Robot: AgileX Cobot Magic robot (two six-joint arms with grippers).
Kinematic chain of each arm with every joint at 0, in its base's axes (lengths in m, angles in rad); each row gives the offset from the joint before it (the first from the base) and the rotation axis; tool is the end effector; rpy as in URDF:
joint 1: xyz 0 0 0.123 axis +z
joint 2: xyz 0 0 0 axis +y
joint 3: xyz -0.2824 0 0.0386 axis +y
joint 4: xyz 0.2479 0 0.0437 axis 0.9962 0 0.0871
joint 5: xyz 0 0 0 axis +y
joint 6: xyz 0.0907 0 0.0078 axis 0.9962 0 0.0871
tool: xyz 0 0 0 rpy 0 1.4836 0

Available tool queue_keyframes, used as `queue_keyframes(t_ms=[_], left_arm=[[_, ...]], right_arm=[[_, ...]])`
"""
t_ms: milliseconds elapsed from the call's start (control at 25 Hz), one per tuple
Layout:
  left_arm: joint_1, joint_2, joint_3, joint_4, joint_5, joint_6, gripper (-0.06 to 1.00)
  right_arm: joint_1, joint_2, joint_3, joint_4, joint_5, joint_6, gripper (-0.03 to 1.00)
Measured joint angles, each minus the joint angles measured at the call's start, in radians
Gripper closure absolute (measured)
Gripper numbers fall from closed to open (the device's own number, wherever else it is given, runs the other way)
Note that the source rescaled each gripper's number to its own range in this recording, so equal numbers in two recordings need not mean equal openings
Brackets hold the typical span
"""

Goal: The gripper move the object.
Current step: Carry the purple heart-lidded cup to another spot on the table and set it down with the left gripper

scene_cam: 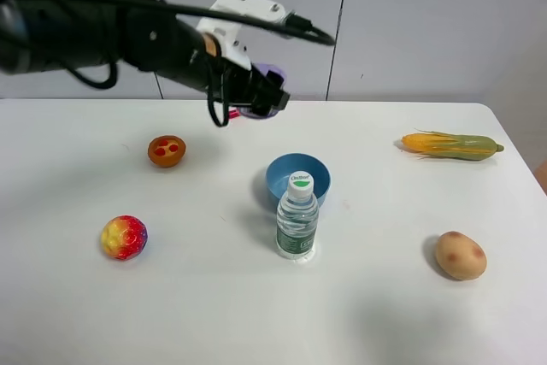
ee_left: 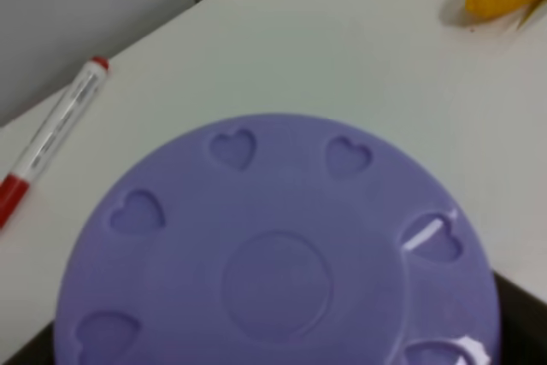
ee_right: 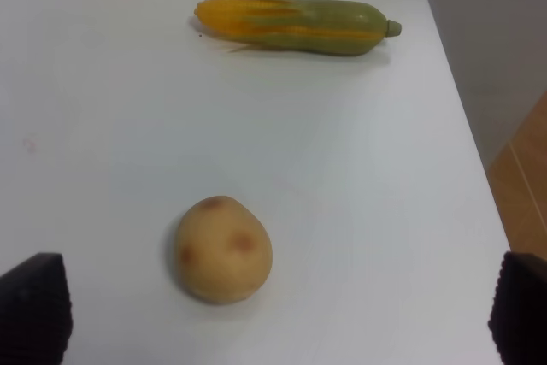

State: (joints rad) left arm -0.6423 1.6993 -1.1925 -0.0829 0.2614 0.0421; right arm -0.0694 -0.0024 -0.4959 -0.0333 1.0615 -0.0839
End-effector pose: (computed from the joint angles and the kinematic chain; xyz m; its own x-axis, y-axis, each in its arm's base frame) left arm 0.3056 -0.2311 0.2587 -0.5265 0.3464 -0.7764 0.5927 0.8043 -0.0430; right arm -0.0050 -0.0023 0.2760 -0.4641 -0.0679 -0.8832 0.0489 0.9936 -0.1021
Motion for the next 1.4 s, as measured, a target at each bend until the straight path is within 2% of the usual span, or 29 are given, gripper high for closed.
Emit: queue_keyframes(t_ms=[200,400,560,800,1120,1160,1200,1240,1280,1320,1400], left_arm=[[0.027,-0.088,0.316,0.0,-0.222,0.0,0.93],[0.091,-0.078,0.495,0.0,-0.4,0.0,0.93],[0.133,-0.027,0.542,-0.002,-0.507,0.0,0.93],[0.136,0.141,0.551,-0.003,-0.682,0.0,0.93],[0.136,0.235,0.551,-0.003,-0.761,0.0,0.93],[0.136,0.235,0.551,-0.003,-0.765,-0.007,0.87],[0.136,0.235,0.551,-0.003,-0.771,-0.016,0.68],[0.136,0.235,0.551,-0.003,-0.778,-0.023,0.42],[0.136,0.235,0.551,-0.003,-0.785,-0.028,0.25],[0.136,0.235,0.551,-0.003,-0.788,-0.032,0.11],[0.136,0.234,0.551,-0.003,-0.79,-0.042,0.0]], right_arm=[[0.0,0.0,0.0,0.0,0.0,0.0,-0.03],[0.0,0.0,0.0,0.0,0.0,0.0,-0.03],[0.0,0.0,0.0,0.0,0.0,0.0,-0.03],[0.0,0.0,0.0,0.0,0.0,0.0,-0.03],[0.0,0.0,0.0,0.0,0.0,0.0,-0.03],[0.0,0.0,0.0,0.0,0.0,0.0,-0.03],[0.0,0.0,0.0,0.0,0.0,0.0,-0.03],[0.0,0.0,0.0,0.0,0.0,0.0,-0.03],[0.0,0.0,0.0,0.0,0.0,0.0,-0.03],[0.0,0.0,0.0,0.0,0.0,0.0,-0.03],[0.0,0.0,0.0,0.0,0.0,0.0,-0.03]])
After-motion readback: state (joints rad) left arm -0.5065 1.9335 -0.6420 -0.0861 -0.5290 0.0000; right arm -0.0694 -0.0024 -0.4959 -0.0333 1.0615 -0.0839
